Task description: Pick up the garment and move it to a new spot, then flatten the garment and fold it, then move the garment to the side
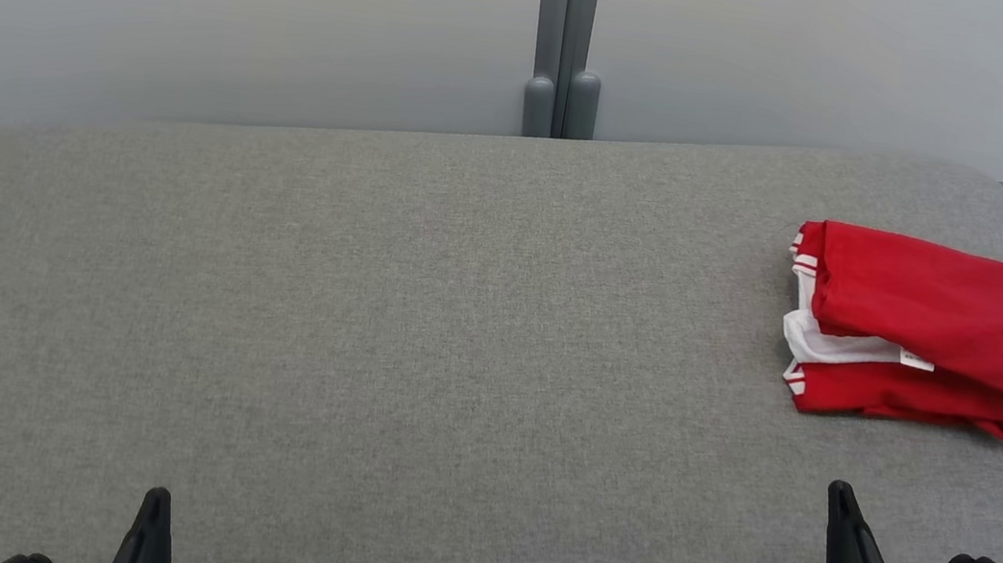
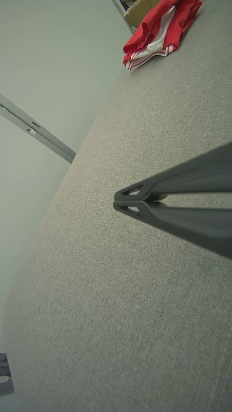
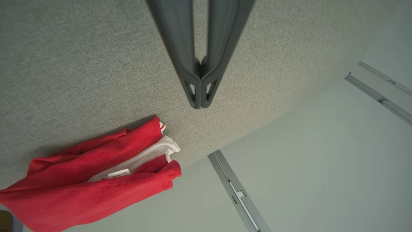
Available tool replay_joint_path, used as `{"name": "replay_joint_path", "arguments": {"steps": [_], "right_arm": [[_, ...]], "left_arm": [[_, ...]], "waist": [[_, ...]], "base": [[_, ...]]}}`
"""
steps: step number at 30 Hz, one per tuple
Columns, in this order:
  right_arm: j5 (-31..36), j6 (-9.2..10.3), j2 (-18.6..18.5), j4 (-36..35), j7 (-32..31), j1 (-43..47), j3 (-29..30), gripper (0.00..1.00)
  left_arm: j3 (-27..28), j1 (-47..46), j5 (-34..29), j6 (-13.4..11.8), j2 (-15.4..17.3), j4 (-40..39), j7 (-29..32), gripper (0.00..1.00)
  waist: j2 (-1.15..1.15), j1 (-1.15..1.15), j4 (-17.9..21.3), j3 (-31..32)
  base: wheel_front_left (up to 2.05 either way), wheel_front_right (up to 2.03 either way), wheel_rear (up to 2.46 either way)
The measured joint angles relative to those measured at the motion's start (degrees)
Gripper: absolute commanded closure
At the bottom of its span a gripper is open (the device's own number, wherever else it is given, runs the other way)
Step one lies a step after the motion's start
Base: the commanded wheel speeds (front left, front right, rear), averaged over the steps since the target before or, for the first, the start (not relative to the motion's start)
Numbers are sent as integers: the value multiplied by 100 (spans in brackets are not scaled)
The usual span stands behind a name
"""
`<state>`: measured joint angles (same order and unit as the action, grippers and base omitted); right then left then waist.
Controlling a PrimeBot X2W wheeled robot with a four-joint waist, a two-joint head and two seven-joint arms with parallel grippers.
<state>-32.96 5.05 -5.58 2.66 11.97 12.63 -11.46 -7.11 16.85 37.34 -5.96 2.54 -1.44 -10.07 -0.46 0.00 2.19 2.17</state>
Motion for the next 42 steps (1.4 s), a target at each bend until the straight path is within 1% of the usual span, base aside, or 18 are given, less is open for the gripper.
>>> {"name": "replay_joint_path", "arguments": {"steps": [3, 13, 15, 18, 20, 28, 31, 37, 40, 42], "right_arm": [[-256, -44, -2, 12, -53, -68, 42, 100], [-1031, -104, -24, 99, -210, -216, 208, 100], [-1199, -153, -27, 133, -250, -240, 233, 100], [-1425, -168, -29, 157, -302, -303, 286, 100], [-1597, -219, -32, 178, -327, -317, 324, 100], [-2214, -304, -38, 289, -474, -446, 427, 100], [-2442, -353, -41, 337, -506, -513, 480, 100], [-2910, -444, -51, 417, -604, -621, 566, 100], [-3138, -460, -55, 453, -654, -672, 602, 100], [-3301, -513, -58, 489, -675, -694, 631, 100]], "left_arm": [[31, -69, 215, 49, 15, 45, 54, 100], [131, -255, 943, 169, 48, 144, 205, 100], [140, -297, 1102, 200, 58, 181, 237, 100], [154, -341, 1304, 250, 68, 258, 283, 100], [158, -388, 1469, 288, 78, 280, 298, 100], [197, -567, 2025, 396, 154, 430, 401, 100], [216, -619, 2273, 402, 175, 475, 454, 100], [280, -767, 2683, 515, 190, 579, 527, 100], [301, -798, 2902, 552, 197, 650, 576, 100], [308, -862, 3042, 584, 201, 667, 606, 100]], "waist": [[0, 0, -8, -10], [0, 0, -34, -42], [0, 0, -40, -48], [0, 0, -48, -58], [0, 0, -53, -64], [0, 0, -74, -88], [0, 0, -82, -97], [0, 0, -98, -114], [0, 0, -106, -123], [0, 0, -111, -129]], "base": [[0, 0, 0], [0, 0, 0], [0, 0, 0], [0, 0, 0], [0, 0, 0], [0, 0, 0], [0, 0, 0], [0, 0, 0], [0, 0, 0], [0, 0, 0]]}}
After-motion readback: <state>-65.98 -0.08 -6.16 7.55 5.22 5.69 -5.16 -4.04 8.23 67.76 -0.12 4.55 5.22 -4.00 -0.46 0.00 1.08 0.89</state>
